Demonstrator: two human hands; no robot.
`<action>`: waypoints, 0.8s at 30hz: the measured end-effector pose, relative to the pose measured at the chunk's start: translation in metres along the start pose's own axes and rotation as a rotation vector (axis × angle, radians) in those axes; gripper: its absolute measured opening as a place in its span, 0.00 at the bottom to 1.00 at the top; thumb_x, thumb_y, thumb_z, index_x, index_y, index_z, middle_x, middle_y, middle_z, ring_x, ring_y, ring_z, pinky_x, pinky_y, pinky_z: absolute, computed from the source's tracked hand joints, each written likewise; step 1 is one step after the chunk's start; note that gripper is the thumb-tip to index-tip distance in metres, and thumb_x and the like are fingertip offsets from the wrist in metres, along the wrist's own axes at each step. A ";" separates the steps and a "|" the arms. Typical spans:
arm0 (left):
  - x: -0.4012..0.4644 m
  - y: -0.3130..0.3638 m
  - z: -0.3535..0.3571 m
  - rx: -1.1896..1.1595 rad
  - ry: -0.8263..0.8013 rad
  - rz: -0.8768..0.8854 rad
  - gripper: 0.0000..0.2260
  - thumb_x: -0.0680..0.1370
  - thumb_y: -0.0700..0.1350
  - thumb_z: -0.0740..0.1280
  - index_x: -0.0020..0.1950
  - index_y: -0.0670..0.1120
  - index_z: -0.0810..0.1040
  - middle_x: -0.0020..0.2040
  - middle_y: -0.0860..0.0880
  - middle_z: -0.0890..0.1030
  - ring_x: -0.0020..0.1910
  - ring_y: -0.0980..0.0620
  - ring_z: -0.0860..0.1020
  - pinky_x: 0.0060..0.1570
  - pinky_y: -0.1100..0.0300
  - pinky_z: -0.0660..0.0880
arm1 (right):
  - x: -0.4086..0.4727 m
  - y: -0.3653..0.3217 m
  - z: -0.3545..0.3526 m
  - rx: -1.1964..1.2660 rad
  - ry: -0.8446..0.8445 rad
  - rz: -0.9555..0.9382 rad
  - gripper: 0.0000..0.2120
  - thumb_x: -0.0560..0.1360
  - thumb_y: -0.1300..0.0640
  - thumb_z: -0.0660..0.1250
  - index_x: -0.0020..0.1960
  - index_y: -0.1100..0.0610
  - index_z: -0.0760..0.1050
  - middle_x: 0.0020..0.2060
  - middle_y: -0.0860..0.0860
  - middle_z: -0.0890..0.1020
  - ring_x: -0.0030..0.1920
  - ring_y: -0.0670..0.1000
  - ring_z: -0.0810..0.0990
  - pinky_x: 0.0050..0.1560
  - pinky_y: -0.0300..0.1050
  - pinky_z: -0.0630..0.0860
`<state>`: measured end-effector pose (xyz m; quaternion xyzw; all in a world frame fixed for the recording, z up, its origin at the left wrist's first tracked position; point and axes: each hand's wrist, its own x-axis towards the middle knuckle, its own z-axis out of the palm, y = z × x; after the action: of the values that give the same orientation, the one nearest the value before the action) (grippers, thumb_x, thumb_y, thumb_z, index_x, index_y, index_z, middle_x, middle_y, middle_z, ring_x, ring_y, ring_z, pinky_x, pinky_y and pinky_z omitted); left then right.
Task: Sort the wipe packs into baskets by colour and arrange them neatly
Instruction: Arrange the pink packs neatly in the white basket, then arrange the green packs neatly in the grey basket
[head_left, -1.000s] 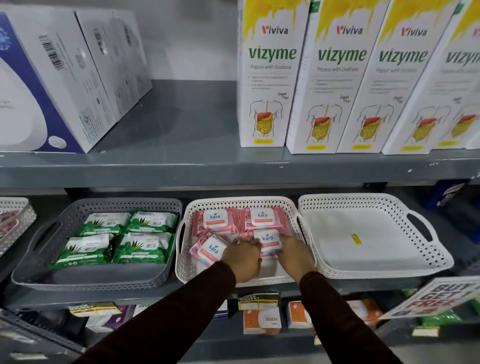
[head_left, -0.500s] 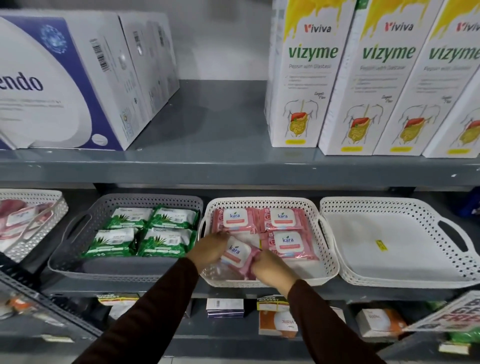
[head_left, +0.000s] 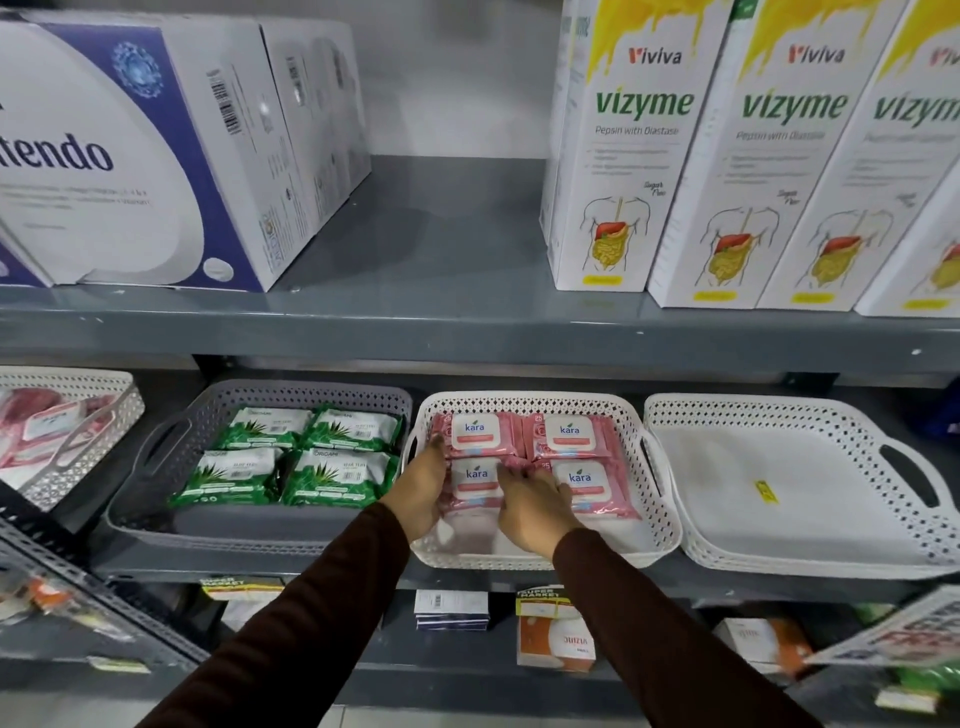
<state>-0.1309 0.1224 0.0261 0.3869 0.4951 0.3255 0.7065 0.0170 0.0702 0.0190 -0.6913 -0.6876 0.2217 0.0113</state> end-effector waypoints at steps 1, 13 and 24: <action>-0.003 0.000 0.002 -0.016 0.003 0.011 0.27 0.83 0.60 0.48 0.64 0.44 0.78 0.55 0.40 0.84 0.52 0.40 0.83 0.48 0.45 0.81 | 0.000 0.002 -0.001 -0.014 0.004 -0.004 0.29 0.79 0.58 0.56 0.79 0.55 0.54 0.74 0.57 0.67 0.73 0.61 0.60 0.69 0.60 0.58; -0.034 0.017 -0.116 -0.200 0.473 0.231 0.17 0.84 0.54 0.53 0.63 0.47 0.77 0.54 0.45 0.80 0.41 0.51 0.75 0.44 0.59 0.71 | -0.004 -0.078 0.011 0.852 0.254 -0.176 0.21 0.82 0.64 0.58 0.75 0.57 0.68 0.71 0.52 0.74 0.71 0.49 0.72 0.74 0.44 0.66; -0.033 0.013 -0.258 1.405 0.389 0.043 0.21 0.83 0.48 0.56 0.76 0.51 0.62 0.78 0.46 0.58 0.74 0.40 0.58 0.71 0.43 0.57 | 0.076 -0.188 0.062 0.006 -0.154 -0.246 0.31 0.83 0.53 0.54 0.81 0.54 0.43 0.81 0.56 0.39 0.79 0.61 0.35 0.77 0.61 0.39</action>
<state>-0.3869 0.1589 -0.0023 0.6940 0.6960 0.0076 0.1841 -0.1839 0.1354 0.0013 -0.5828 -0.7653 0.2729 -0.0124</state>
